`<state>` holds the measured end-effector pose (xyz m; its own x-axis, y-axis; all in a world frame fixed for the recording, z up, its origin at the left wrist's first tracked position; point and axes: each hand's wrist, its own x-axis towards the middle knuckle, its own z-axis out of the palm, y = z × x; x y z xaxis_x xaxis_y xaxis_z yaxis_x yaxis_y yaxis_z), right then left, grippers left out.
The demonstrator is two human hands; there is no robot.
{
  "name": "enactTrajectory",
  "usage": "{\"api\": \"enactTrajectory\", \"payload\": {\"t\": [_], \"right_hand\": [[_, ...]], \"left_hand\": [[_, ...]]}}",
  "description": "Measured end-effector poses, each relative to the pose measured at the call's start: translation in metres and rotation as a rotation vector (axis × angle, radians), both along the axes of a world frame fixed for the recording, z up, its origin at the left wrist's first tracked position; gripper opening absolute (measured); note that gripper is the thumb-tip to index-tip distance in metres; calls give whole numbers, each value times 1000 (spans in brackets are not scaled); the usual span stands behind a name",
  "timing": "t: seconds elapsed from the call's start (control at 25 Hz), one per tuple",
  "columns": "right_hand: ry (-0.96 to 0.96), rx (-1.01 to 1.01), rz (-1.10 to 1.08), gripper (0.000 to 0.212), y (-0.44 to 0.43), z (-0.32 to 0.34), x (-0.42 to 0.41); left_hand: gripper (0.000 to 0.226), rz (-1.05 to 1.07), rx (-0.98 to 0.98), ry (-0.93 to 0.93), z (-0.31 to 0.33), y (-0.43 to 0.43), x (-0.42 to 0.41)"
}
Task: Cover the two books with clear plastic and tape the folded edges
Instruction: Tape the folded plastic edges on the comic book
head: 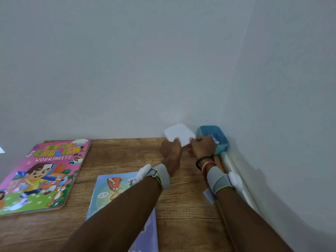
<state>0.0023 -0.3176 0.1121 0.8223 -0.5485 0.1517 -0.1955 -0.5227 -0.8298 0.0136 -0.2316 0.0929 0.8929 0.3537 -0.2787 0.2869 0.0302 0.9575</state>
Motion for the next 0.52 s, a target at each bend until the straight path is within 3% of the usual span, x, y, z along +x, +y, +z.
{"api": "enactTrajectory", "payload": {"t": [0.16,0.24,0.36,0.44,0.52], "right_hand": [[-37,-358,-43,24,-19,-11,-11],[-48,-473,-10,23,-32,-9,-1],[58,-408,14,29,-45,-3,18],[164,-331,1,35,-50,1,28],[260,-308,28,40,-53,6,36]], "left_hand": [[33,-141,243,-119,-25,26,2],[55,-256,378,-122,-25,24,0],[95,-306,758,-81,-24,14,-2],[90,-373,820,-187,-22,5,-2],[74,-556,751,-331,-17,-8,-8]]}}
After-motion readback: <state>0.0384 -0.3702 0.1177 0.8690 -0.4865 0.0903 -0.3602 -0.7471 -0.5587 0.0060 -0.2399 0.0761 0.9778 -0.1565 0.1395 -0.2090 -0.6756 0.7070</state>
